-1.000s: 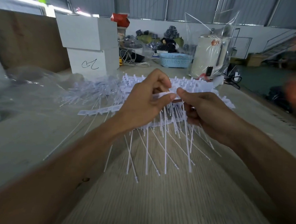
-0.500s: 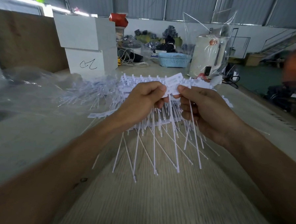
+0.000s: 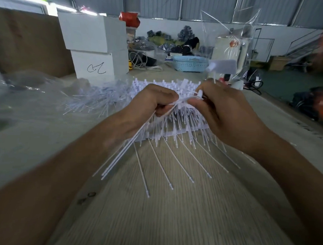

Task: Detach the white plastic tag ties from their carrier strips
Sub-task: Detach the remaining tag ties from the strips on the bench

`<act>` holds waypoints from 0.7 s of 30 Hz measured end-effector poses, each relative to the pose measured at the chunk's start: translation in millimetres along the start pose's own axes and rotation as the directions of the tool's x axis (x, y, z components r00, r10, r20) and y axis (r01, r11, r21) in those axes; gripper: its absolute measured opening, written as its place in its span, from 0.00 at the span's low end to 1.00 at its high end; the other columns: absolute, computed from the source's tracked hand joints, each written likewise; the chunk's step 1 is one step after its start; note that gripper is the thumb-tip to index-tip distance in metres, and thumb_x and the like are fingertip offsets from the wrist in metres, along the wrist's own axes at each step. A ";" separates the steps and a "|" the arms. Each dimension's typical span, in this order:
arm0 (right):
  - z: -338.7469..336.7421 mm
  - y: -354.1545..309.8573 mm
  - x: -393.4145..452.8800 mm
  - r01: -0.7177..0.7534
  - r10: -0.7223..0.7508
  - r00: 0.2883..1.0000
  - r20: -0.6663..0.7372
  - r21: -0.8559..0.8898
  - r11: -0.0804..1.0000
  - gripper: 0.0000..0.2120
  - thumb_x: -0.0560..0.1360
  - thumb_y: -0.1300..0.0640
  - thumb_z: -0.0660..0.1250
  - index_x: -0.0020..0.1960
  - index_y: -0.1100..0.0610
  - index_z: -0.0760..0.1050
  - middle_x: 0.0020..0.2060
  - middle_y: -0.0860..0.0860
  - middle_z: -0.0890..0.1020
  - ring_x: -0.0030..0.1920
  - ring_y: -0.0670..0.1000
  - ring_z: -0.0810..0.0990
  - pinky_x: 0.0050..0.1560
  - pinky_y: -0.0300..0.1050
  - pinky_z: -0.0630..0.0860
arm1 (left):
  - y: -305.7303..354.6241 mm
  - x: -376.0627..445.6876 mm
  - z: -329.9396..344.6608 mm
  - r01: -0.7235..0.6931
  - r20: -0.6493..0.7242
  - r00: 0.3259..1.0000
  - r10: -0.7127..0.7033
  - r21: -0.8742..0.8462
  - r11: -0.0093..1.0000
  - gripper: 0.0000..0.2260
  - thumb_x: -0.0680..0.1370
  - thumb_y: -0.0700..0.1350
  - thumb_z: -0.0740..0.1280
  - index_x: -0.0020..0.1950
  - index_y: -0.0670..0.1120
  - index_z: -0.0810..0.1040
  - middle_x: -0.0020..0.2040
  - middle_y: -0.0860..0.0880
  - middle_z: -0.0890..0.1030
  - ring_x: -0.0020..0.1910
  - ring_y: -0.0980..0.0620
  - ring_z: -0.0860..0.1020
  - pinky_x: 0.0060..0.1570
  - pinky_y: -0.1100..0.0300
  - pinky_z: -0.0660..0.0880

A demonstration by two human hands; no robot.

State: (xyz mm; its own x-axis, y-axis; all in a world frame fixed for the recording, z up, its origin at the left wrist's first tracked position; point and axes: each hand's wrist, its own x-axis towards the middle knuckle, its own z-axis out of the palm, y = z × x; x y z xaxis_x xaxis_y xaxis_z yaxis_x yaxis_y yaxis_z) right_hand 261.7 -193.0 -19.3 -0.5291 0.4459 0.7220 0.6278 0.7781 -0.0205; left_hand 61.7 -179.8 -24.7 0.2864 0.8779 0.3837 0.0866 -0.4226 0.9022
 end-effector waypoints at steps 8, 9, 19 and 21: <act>-12.3 19.4 7.4 -0.284 0.305 0.941 -0.150 0.144 0.948 0.10 0.84 0.51 0.59 0.44 0.51 0.70 0.33 0.41 0.71 0.30 0.37 0.73 0.31 0.29 0.67 | 1.0 -0.3 -8.8 -0.048 0.092 0.995 0.041 0.075 0.996 0.16 0.75 0.39 0.62 0.27 0.47 0.70 0.26 0.51 0.65 0.26 0.54 0.61 0.31 0.63 0.60; -23.0 30.0 8.3 -0.341 0.416 0.877 -0.241 0.299 0.891 0.11 0.84 0.49 0.59 0.43 0.48 0.72 0.32 0.42 0.72 0.30 0.37 0.73 0.31 0.28 0.68 | 0.3 -0.2 -12.4 -0.043 0.078 0.996 0.036 0.096 0.994 0.15 0.75 0.39 0.62 0.28 0.45 0.69 0.26 0.52 0.65 0.26 0.55 0.62 0.30 0.65 0.61; -2.0 32.4 -2.6 -0.475 0.581 0.808 0.094 0.687 0.550 0.14 0.86 0.51 0.55 0.51 0.62 0.69 0.28 0.51 0.68 0.26 0.50 0.66 0.25 0.40 0.68 | -11.1 4.7 -17.0 -0.042 -0.090 0.995 0.052 0.110 0.993 0.17 0.82 0.35 0.62 0.32 0.42 0.71 0.29 0.49 0.69 0.26 0.60 0.69 0.34 0.73 0.70; -0.5 30.1 -2.6 -0.469 0.549 0.829 0.112 0.673 0.572 0.13 0.86 0.51 0.55 0.50 0.60 0.69 0.27 0.48 0.63 0.27 0.48 0.58 0.24 0.41 0.58 | -12.9 5.3 -15.0 -0.027 -0.090 0.995 0.038 0.125 0.992 0.18 0.82 0.35 0.62 0.31 0.44 0.71 0.28 0.51 0.70 0.27 0.59 0.70 0.35 0.71 0.71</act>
State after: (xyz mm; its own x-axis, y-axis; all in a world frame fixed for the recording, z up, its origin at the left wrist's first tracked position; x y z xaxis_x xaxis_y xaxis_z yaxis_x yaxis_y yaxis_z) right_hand 282.2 -171.1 -21.4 -0.1577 0.8457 0.5099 0.2233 0.5335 -0.8158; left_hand 47.8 -166.3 -31.3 0.2022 0.8778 0.4342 0.1972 -0.4708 0.8599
